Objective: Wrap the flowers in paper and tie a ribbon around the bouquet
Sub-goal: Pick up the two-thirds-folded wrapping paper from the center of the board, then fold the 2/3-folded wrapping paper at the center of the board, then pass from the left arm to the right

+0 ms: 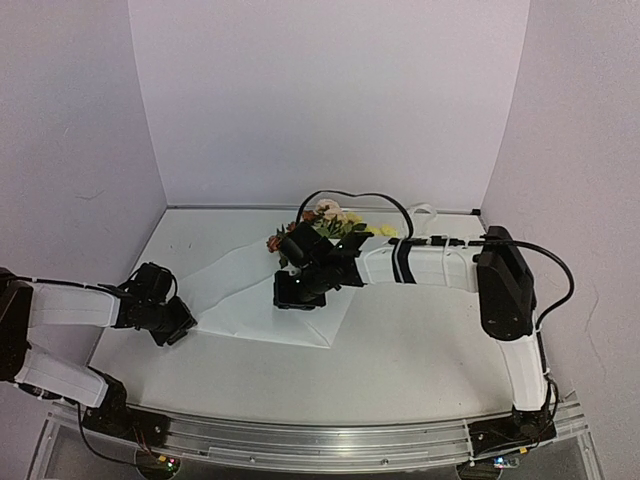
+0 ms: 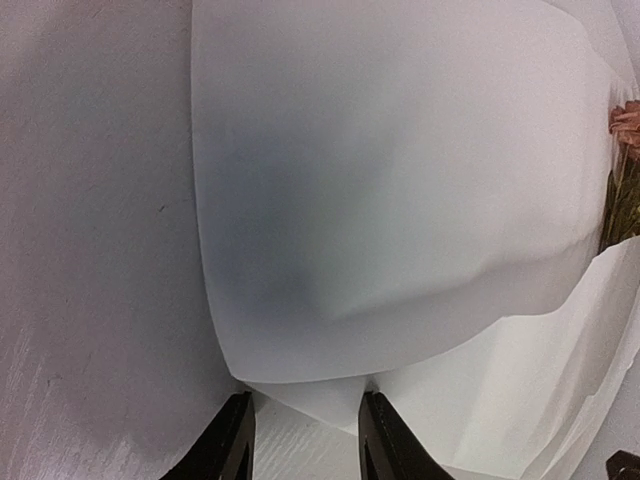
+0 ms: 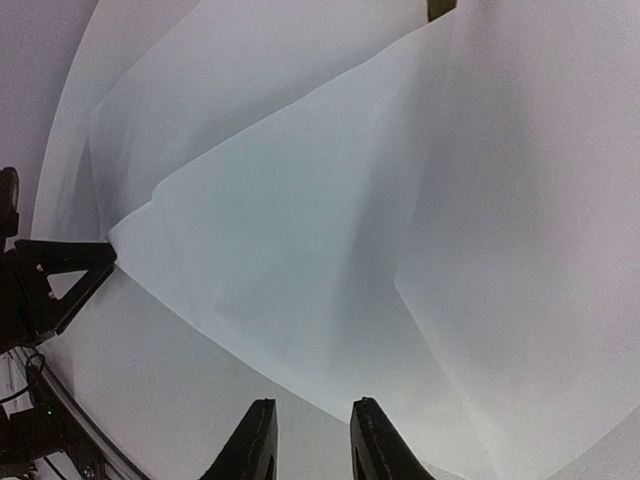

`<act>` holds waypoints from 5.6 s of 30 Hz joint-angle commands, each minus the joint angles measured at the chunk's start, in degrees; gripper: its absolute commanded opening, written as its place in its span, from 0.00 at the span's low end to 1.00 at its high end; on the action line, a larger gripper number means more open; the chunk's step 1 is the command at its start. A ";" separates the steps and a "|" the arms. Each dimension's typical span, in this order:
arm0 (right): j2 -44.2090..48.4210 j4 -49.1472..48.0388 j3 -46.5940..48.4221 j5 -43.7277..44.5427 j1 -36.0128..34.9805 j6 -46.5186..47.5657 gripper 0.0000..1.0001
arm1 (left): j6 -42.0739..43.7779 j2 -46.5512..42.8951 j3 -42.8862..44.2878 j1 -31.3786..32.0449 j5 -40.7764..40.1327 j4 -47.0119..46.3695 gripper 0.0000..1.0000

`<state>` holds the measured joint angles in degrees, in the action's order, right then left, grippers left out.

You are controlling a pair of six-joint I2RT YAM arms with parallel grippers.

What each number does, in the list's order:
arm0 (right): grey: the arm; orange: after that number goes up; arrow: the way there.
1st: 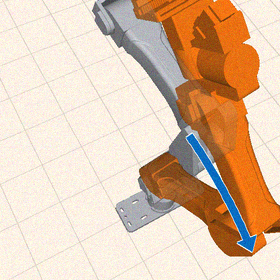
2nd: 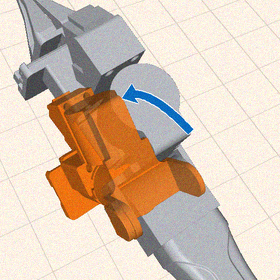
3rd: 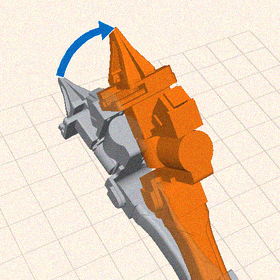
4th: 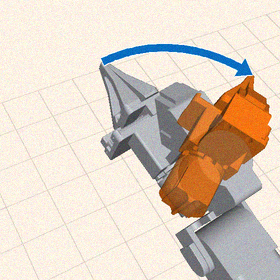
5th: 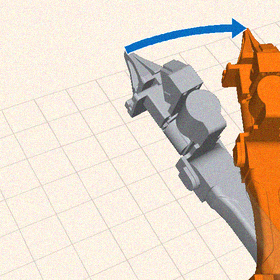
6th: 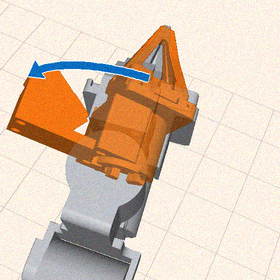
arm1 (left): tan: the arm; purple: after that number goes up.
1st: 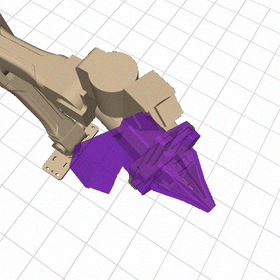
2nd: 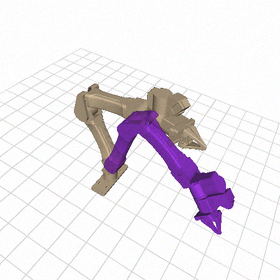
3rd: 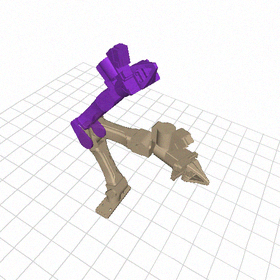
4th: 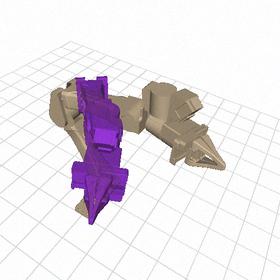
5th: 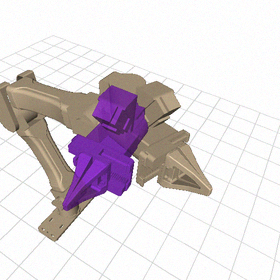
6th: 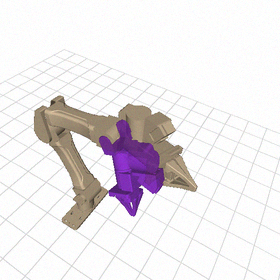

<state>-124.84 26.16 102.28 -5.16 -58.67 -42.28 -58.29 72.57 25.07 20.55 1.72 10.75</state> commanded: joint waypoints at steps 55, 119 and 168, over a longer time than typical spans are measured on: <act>-22.52 -7.18 18.57 -10.33 -4.09 -18.10 0.17 | 11.33 -20.16 -5.01 -0.06 12.85 -10.67 0.00; 12.13 -9.06 -30.18 5.74 4.32 -7.13 0.20 | 22.78 7.28 16.04 20.94 19.58 -24.84 0.00; 22.93 -44.21 -51.05 -4.80 12.45 -27.89 0.61 | 28.06 40.78 41.27 27.96 21.37 -12.85 0.00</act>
<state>-99.53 -8.94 51.76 -6.16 -46.76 -65.78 -31.46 113.34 63.85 48.34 23.86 -2.86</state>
